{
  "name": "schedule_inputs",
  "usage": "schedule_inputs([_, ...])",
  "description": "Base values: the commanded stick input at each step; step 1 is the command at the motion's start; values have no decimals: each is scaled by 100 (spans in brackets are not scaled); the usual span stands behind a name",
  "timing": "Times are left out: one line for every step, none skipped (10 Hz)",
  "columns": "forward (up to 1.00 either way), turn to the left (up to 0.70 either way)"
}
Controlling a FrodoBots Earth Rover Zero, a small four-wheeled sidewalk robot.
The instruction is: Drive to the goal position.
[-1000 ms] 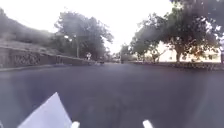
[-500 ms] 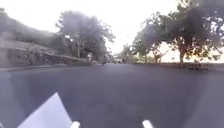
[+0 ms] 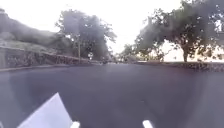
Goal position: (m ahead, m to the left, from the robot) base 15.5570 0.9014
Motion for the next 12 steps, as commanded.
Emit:
schedule_inputs([85,0])
schedule_inputs([85,0])
schedule_inputs([85,0])
schedule_inputs([85,0])
schedule_inputs([85,0])
schedule_inputs([85,0])
schedule_inputs([85,0])
schedule_inputs([85,0])
schedule_inputs([85,0])
schedule_inputs([85,0])
schedule_inputs([85,0])
schedule_inputs([85,0])
